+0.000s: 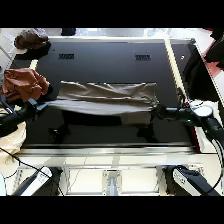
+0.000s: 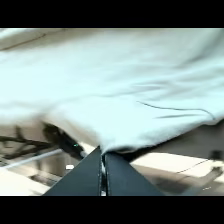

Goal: Fold the shirts.

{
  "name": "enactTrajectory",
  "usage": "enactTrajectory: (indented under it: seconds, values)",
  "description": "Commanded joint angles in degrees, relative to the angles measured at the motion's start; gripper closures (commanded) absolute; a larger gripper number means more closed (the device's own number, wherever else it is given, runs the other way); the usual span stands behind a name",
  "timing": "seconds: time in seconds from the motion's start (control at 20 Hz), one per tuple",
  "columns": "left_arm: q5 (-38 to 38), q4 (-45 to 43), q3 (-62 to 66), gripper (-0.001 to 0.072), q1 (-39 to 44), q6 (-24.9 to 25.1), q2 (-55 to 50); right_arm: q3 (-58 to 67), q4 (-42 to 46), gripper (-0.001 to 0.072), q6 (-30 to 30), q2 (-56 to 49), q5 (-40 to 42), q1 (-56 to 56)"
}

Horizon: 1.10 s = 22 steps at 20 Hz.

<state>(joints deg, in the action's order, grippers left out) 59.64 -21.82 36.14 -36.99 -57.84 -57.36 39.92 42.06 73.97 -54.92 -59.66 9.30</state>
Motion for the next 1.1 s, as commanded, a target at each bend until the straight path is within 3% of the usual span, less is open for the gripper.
enactTrajectory:
  seconds: [0.0, 0.1, 0.25, 0.45, 0.75, 0.95, 1.05]
  values:
    - [-0.15, -5.57, 5.33, 0.0703, 4.35, -0.81, 4.31, 6.19, 6.78, 0.0691, 3.61, 1.36, -0.44, -0.2]
    - [-5.53, -12.07, 7.98, 0.0704, 11.3, -3.93, 3.8, 7.72, 6.84, 0.0691, 3.56, -1.16, 1.88, -1.03]
    - [-17.4, -28.52, 13.97, 0.0705, 20.76, -15.47, -0.42, 12.57, 7.15, 0.0691, 3.3, -7.93, 5.97, -2.67]
    - [-18.23, -45.99, 27.06, 0.0704, 26.58, -26.95, -14.1, 26.38, 9.81, 0.0691, 3.3, -20.83, 7.17, -2.67]
    - [-18.23, -49.94, 36.85, 0.0704, 31.19, -28.83, -30.05, 41.13, 9.79, 0.069, 3.34, -40.02, 7.23, -2.67]
    - [-18.36, -64.13, 37.33, 0.0704, 33.05, -37.94, -35.8, 45.13, 9.81, 0.0691, 3.37, -47.06, 8.96, -2.67]
    - [-18.69, -68.74, 37.35, 0.0703, 33.31, -39.91, -36.79, 45.31, 9.84, 0.0691, 3.34, -48.52, 10.88, -2.67]
